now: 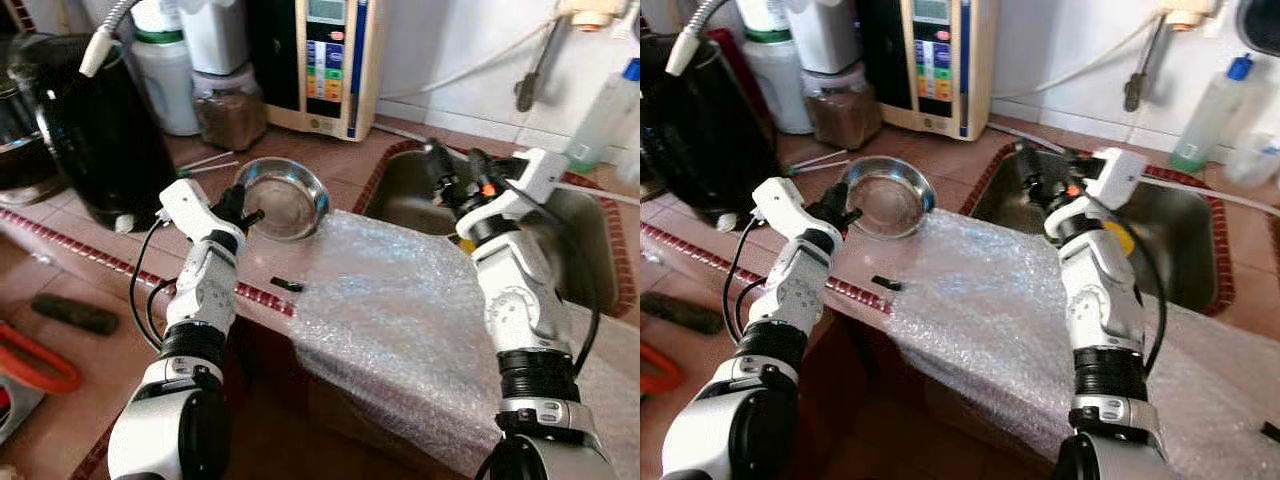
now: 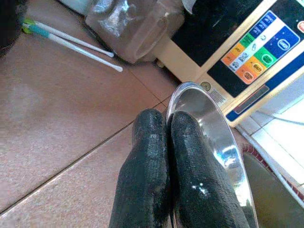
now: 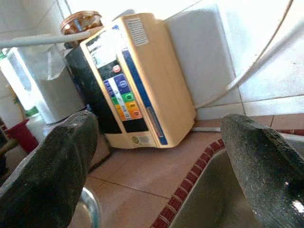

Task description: Kitchen organization

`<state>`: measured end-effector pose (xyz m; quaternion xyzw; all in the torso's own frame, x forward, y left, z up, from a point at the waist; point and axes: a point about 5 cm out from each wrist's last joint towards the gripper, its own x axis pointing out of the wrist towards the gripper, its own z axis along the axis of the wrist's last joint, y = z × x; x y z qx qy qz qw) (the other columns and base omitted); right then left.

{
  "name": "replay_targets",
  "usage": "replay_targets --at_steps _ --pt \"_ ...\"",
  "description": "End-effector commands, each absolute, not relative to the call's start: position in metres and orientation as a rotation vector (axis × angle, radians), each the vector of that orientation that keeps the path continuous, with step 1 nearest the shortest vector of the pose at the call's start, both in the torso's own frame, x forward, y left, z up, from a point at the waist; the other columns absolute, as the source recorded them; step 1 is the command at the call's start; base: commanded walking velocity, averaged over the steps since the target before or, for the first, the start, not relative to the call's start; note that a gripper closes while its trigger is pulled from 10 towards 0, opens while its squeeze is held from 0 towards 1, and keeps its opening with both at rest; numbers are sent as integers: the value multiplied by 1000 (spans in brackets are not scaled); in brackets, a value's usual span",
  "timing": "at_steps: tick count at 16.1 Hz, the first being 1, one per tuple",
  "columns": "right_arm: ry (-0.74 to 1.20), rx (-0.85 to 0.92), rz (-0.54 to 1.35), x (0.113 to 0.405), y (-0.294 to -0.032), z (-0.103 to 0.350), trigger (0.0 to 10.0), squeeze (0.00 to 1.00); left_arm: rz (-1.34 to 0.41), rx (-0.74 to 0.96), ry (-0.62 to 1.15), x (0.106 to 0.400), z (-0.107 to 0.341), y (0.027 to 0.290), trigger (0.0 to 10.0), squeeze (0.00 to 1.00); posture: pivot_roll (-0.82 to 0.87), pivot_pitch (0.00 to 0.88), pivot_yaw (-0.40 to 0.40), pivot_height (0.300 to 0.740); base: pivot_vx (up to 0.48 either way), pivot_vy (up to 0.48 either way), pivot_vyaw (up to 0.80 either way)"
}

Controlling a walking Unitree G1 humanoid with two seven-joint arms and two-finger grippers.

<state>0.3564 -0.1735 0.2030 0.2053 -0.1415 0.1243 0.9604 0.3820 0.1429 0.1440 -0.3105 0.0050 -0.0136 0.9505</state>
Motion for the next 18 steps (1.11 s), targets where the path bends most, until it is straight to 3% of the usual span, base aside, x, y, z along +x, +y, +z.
replay_targets --at_steps 1,8,13,18 --pt "-287 415 247 357 -175 204 10000 0 -57 -612 7 381 146 139 0 0 35 0 26 740 0 0 0" --pt "-157 61 354 353 -143 179 10000 0 -90 -653 -88 382 164 133 0 0 28 0 24 740 0 0 0" --pt "-113 151 416 354 -130 173 10000 0 -152 -695 -175 383 182 132 0 0 26 0 35 740 0 0 0" --pt "-125 236 441 359 -116 178 10000 0 -303 -687 -227 381 199 108 0 0 31 0 45 740 0 0 0"
